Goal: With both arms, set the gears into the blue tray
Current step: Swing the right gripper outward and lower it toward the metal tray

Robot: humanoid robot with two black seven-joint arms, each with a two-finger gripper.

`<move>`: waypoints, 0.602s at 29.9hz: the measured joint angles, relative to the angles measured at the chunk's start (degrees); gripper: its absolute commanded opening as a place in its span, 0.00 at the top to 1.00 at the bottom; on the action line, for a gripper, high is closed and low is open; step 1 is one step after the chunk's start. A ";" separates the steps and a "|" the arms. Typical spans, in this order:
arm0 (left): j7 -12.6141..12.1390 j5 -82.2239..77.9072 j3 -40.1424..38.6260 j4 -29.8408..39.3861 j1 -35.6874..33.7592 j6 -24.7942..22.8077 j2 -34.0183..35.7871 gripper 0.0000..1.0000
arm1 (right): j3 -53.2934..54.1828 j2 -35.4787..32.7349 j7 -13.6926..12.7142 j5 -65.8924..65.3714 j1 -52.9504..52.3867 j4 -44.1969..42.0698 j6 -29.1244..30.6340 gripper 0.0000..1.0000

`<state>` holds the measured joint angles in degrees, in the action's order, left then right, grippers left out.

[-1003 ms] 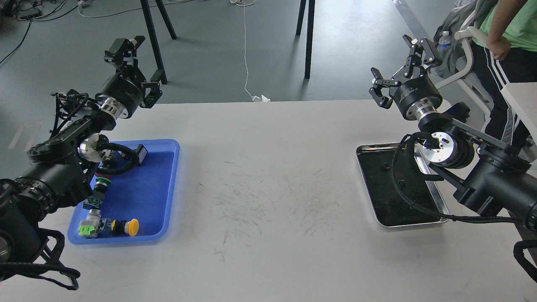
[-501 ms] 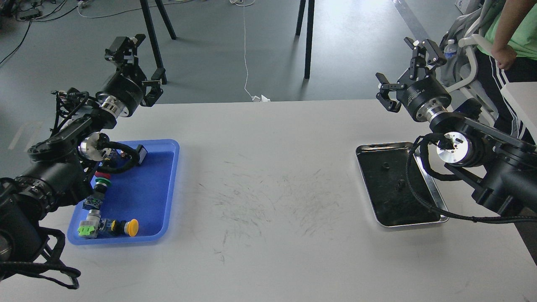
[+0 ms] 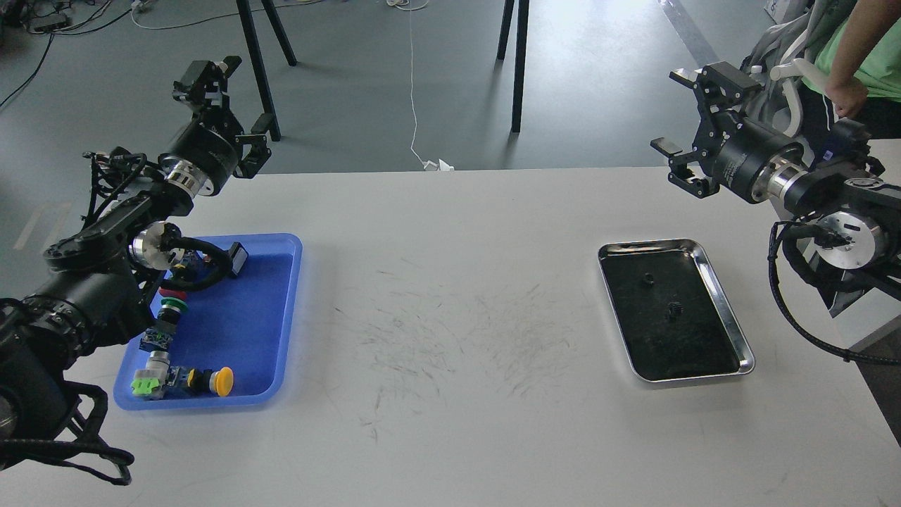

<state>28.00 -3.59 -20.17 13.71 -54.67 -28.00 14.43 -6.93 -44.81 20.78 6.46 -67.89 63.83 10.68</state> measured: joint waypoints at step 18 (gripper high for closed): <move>0.00 0.11 -0.49 0.00 0.18 0.00 -0.36 0.01 | -18.92 -4.10 -2.92 -19.03 -14.97 3.78 -3.56 0.13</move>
<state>28.00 -3.48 -20.66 13.71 -54.49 -28.00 14.07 -25.85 -48.91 17.85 -12.57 -82.86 67.61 7.12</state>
